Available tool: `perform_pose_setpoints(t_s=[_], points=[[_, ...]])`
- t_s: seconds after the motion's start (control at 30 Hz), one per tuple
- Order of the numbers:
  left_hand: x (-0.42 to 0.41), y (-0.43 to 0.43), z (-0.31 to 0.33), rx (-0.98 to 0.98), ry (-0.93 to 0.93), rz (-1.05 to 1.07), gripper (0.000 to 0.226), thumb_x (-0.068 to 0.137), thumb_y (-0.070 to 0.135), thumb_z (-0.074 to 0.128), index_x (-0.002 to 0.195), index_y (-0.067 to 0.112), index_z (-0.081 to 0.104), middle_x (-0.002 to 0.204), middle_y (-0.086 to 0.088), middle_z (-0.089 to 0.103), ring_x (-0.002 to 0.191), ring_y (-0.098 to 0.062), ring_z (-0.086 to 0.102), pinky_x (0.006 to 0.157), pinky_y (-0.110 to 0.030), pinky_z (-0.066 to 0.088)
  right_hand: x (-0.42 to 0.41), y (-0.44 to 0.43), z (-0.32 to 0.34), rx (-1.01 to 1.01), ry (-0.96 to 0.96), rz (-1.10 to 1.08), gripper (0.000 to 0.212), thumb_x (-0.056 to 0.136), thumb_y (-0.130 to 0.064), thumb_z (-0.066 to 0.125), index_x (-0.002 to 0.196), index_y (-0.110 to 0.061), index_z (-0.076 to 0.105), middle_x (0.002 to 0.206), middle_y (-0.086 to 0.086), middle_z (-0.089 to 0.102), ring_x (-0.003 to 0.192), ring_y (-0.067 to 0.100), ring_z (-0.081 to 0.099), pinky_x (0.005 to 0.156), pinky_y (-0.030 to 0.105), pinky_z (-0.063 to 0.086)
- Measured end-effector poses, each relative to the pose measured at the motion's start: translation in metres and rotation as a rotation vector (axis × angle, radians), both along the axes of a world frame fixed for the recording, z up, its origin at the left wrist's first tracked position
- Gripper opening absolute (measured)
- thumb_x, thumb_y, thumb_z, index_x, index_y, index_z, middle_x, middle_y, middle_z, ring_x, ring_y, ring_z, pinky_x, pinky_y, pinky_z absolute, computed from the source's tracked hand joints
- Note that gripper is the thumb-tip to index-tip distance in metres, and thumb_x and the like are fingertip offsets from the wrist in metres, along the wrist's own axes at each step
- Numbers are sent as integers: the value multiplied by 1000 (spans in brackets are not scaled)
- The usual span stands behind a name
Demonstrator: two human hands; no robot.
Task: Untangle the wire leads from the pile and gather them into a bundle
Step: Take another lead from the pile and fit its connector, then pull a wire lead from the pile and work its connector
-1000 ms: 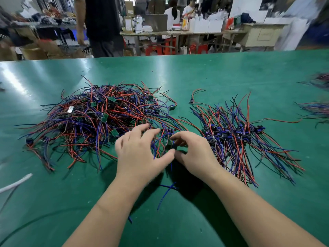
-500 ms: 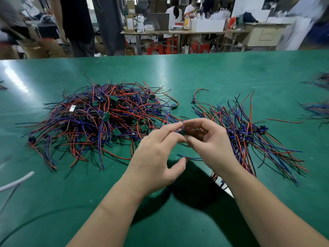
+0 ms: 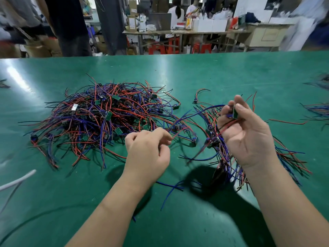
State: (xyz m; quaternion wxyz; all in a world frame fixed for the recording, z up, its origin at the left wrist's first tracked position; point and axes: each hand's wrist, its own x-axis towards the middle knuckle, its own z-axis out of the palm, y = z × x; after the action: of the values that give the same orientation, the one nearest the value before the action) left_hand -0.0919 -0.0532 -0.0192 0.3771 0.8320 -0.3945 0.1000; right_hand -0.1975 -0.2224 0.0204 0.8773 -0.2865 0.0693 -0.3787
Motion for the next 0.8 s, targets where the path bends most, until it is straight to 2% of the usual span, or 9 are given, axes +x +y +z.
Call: perform_pose_setpoints(t_s=[0.1, 0.17, 0.23, 0.33, 0.47, 0.53, 0.67, 0.73, 0.8], points=[[0, 1, 3, -47, 25, 87, 20, 74, 25, 46, 81, 31, 64, 75, 19, 65, 83, -6, 54, 82, -27, 18, -5, -4, 3, 53, -108, 52, 17, 78, -7, 53, 83, -11, 68, 81, 2, 67, 70, 10, 66, 62, 18, 52], [1, 3, 5, -148, 26, 94, 13, 76, 28, 52, 75, 29, 64, 66, 16, 62, 72, -8, 55, 82, -30, 28, -10, -7, 4, 80, -190, 93, 17, 81, -9, 52, 85, -10, 68, 86, 2, 68, 73, 9, 67, 64, 18, 53], [1, 5, 7, -274, 4, 16, 15, 79, 29, 57, 66, 24, 63, 53, 15, 55, 54, -2, 50, 67, -28, 41, -12, -6, 5, 109, -231, 132, 16, 82, -9, 54, 84, -8, 70, 87, 3, 69, 75, 9, 68, 65, 17, 54], [-6, 2, 6, -357, -6, -156, 34, 88, 34, 53, 65, 14, 67, 52, 8, 57, 47, -3, 46, 48, -24, 40, -7, 3, 4, 152, -140, 179, 12, 66, -9, 68, 77, -9, 72, 85, 6, 68, 72, 10, 70, 57, 15, 54], [-16, -4, 0, -338, -70, -285, 26, 94, 34, 54, 87, 18, 73, 68, 1, 68, 61, -15, 62, 57, -32, 50, 9, 27, -3, 138, 118, 217, 9, 70, -12, 61, 77, -9, 67, 82, 10, 66, 66, 14, 70, 47, 15, 52], [-16, -5, 1, -379, -41, -290, 23, 96, 33, 53, 99, 23, 73, 75, 7, 67, 64, -3, 59, 60, -24, 49, 15, 38, -8, 106, 199, 236, 9, 68, -9, 61, 69, -8, 69, 76, 11, 67, 64, 17, 71, 48, 17, 53], [-11, -4, 4, -500, 133, -154, 20, 93, 37, 58, 104, 26, 70, 86, 14, 72, 67, -6, 66, 63, -28, 54, 18, 44, -15, 49, 307, 293, 3, 67, -8, 62, 67, -8, 66, 68, 11, 68, 58, 20, 70, 46, 18, 54], [-8, -4, 4, -563, 243, -104, 23, 87, 37, 65, 97, 19, 76, 92, 19, 73, 74, -1, 69, 70, -29, 57, 18, 45, -19, 9, 368, 371, 8, 67, -9, 63, 61, -10, 69, 67, 9, 68, 58, 19, 70, 42, 16, 51], [-6, -5, 5, -568, 288, -99, 19, 83, 33, 69, 92, 19, 77, 86, 21, 72, 76, 3, 68, 73, -22, 55, 19, 47, -23, -80, 419, 436, 10, 66, -10, 65, 60, -12, 72, 70, 9, 70, 58, 20, 70, 45, 19, 53]])
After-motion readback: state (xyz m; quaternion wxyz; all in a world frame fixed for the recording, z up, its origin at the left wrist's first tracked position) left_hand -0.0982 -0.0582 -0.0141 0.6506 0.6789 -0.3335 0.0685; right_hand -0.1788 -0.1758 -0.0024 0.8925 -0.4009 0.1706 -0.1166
